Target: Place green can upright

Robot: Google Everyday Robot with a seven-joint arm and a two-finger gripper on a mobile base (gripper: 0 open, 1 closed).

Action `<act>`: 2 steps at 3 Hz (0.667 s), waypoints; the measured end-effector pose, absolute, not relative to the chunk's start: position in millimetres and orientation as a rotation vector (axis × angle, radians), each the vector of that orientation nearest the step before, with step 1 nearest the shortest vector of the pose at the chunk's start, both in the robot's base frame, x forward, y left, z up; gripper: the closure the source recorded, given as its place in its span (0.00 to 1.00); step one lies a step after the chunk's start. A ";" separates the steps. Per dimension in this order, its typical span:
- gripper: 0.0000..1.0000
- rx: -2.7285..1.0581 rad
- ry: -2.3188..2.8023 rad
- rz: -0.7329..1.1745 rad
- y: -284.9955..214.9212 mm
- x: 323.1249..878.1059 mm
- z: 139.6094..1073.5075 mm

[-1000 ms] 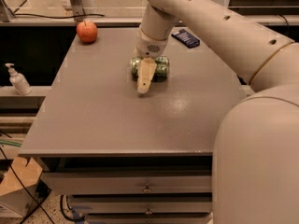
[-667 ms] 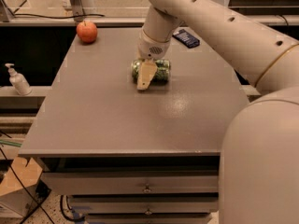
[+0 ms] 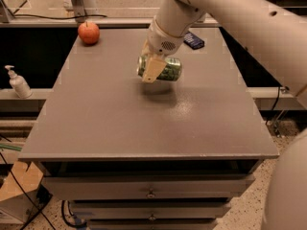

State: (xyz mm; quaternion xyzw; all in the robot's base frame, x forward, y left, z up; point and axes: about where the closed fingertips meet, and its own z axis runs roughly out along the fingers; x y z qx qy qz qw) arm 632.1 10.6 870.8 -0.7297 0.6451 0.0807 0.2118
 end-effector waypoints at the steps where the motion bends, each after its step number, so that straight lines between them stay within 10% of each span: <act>1: 1.00 -1.921 1.651 0.318 7.6 619.8 909.8; 2: 1.00 -1.776 1.518 0.468 -4.9 610.4 943.9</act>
Offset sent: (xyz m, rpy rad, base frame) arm -0.0385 -0.0428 0.1306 0.7136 -0.0753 0.0640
